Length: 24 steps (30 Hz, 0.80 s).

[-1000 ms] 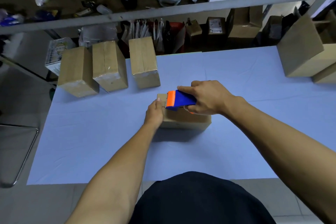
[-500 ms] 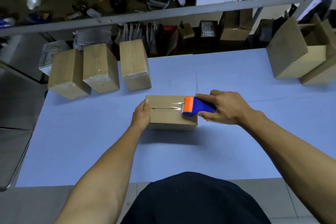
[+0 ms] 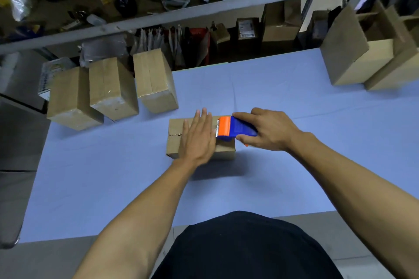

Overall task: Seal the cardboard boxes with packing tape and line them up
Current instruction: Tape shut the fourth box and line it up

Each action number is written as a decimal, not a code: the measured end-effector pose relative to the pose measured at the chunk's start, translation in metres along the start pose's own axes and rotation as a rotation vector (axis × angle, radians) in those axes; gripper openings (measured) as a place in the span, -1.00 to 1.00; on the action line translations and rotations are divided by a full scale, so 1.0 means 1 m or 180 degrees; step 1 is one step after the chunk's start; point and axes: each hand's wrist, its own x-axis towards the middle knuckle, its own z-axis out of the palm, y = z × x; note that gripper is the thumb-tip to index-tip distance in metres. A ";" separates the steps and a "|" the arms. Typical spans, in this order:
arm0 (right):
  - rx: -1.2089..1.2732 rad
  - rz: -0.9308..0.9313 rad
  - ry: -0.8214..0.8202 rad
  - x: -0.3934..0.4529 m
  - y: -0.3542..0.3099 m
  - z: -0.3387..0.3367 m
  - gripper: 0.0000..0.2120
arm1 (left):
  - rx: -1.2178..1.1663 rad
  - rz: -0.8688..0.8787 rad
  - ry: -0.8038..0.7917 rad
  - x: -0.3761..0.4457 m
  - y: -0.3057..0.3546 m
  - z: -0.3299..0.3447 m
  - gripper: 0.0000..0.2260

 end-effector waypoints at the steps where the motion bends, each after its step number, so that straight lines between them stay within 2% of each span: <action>1: 0.0067 -0.0008 -0.0020 0.000 0.001 0.000 -0.40 | -0.0006 0.0121 -0.0120 -0.002 -0.004 -0.002 -0.46; 5: 0.0099 -0.0122 -0.0040 0.003 0.007 0.001 -0.39 | 0.0141 0.0542 -0.0472 -0.007 -0.017 -0.006 -0.29; 10: 0.0094 -0.0264 -0.0058 0.006 0.016 0.004 -0.35 | 0.0406 0.0502 -0.0441 -0.006 -0.012 0.001 -0.02; 17: 0.0181 -0.0055 -0.0112 -0.022 0.064 0.009 -0.37 | 0.0604 0.0429 -0.0355 -0.003 -0.007 0.000 0.04; 21: 0.0072 -0.0144 -0.0145 -0.021 0.063 0.014 -0.36 | 0.0638 0.0364 -0.0490 -0.001 0.004 -0.004 0.09; 24: 0.0080 -0.0105 -0.0143 -0.023 0.063 0.018 -0.36 | 0.0964 0.0702 -0.0584 0.012 0.033 0.000 0.09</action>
